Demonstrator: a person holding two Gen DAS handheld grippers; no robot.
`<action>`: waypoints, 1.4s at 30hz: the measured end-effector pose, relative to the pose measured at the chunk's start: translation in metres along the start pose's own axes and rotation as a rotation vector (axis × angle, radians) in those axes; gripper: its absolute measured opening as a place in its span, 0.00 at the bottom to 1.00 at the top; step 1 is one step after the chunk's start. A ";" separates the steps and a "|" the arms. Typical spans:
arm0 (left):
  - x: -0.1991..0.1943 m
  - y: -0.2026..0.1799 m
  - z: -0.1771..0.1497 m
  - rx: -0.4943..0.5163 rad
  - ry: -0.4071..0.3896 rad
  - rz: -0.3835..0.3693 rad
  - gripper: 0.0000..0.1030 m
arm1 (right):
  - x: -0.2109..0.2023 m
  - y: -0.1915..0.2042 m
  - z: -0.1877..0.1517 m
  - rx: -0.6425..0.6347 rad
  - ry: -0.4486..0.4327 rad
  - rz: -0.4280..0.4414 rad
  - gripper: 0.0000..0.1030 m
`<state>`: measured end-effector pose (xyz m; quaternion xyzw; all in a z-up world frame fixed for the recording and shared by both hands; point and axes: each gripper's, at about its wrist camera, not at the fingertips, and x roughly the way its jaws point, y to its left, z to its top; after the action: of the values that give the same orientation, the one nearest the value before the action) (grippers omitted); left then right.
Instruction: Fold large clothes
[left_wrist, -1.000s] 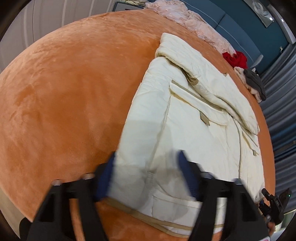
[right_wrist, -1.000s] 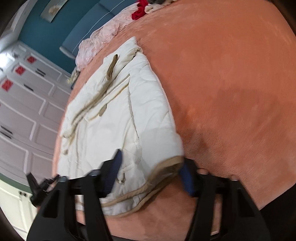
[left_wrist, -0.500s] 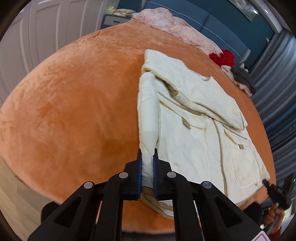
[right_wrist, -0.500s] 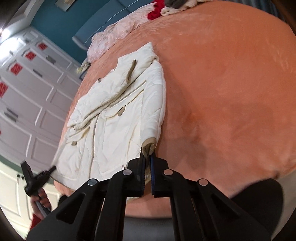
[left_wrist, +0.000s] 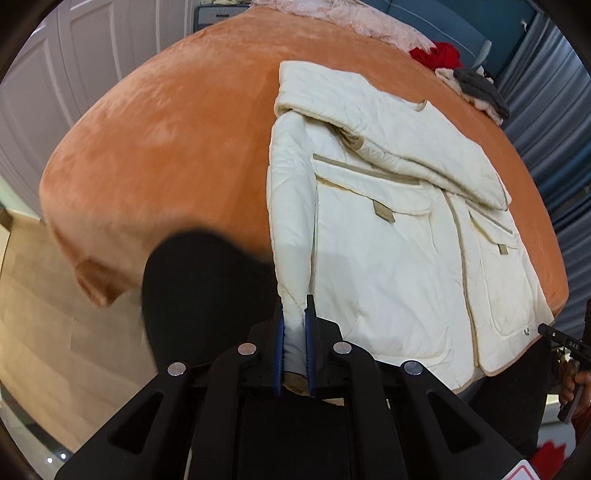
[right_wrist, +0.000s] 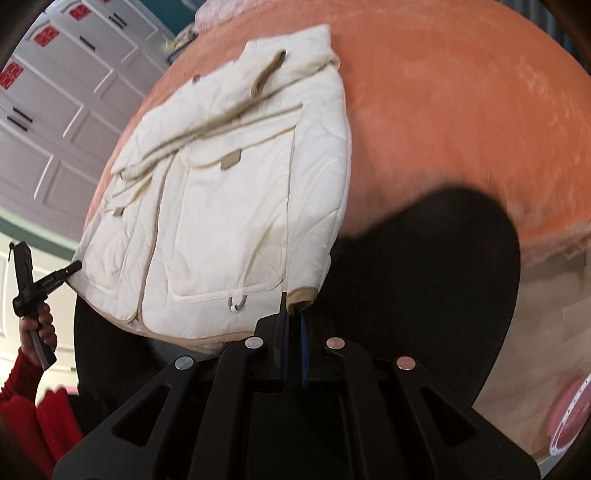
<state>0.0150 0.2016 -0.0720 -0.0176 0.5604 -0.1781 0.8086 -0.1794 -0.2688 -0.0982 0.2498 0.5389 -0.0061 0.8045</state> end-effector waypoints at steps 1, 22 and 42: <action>-0.003 0.001 -0.005 0.002 0.005 -0.001 0.06 | -0.001 0.000 0.000 -0.002 0.003 0.007 0.03; -0.064 -0.021 0.090 -0.041 -0.292 -0.049 0.07 | -0.079 0.018 0.101 -0.026 -0.390 0.088 0.03; 0.055 -0.007 0.273 -0.071 -0.343 0.046 0.03 | 0.043 0.033 0.301 0.099 -0.470 0.059 0.03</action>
<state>0.2794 0.1312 -0.0185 -0.0636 0.4205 -0.1338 0.8951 0.1080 -0.3518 -0.0341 0.2962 0.3282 -0.0671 0.8944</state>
